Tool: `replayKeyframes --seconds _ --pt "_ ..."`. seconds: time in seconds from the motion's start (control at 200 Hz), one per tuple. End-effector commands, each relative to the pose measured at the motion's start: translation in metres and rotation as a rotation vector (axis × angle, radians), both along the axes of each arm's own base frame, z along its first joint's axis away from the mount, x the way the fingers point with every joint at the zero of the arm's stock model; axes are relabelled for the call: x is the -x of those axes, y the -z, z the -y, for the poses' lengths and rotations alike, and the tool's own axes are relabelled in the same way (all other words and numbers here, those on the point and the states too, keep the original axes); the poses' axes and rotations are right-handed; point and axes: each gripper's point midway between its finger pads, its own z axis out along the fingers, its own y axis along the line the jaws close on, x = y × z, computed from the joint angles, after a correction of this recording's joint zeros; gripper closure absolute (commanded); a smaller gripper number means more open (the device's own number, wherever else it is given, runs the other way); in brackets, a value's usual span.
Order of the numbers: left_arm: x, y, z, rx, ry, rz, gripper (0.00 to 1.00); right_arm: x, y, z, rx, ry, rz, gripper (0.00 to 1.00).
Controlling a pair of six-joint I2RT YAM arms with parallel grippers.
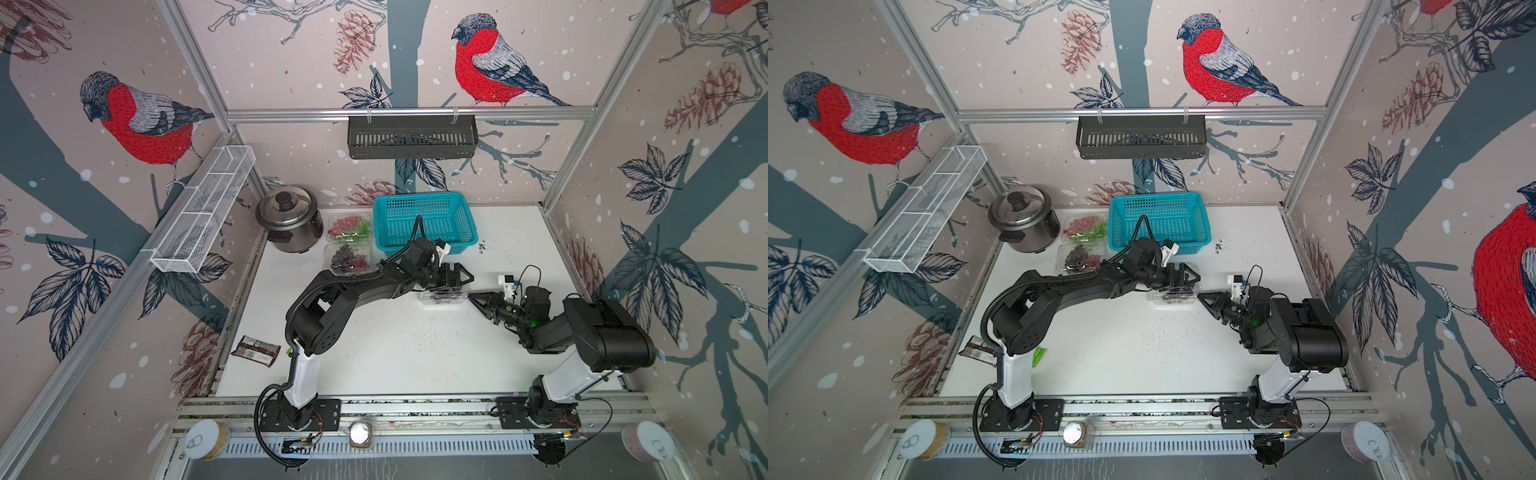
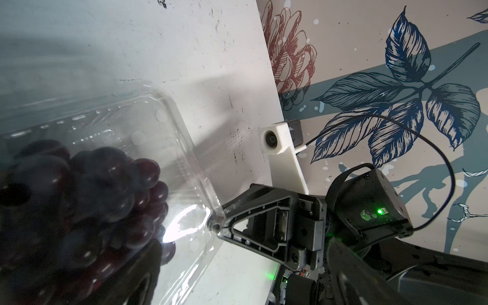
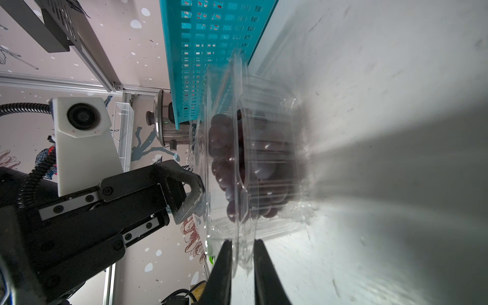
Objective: Pack grapes into containers
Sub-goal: Close the packing box at the center of the board.
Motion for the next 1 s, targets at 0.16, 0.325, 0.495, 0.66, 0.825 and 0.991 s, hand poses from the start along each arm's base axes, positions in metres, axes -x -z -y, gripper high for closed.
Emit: replayKeyframes --seconds 0.16,0.325,0.495,0.66,0.825,0.991 --pt "0.002 0.002 0.0 -0.005 0.004 -0.013 0.03 0.0 0.001 0.0 -0.006 0.001 0.011 0.86" --pt "0.001 0.004 -0.002 -0.01 0.0 -0.014 0.03 0.001 0.005 0.0 -0.008 0.005 0.0 0.88" --pt "0.0 -0.004 -0.001 -0.005 0.0 -0.004 0.03 0.001 0.001 0.0 -0.022 0.004 0.005 0.87" --pt "-0.014 -0.05 -0.009 -0.019 -0.04 0.107 0.03 -0.003 -0.011 0.004 -0.012 0.018 0.028 0.76" --pt "-0.022 -0.082 -0.04 -0.027 -0.172 0.219 0.03 -0.01 -0.013 0.015 0.123 0.052 0.035 0.5" --pt "-0.015 -0.08 -0.081 0.05 -0.336 0.221 0.03 -0.021 -0.016 0.027 0.263 0.079 0.03 0.2"
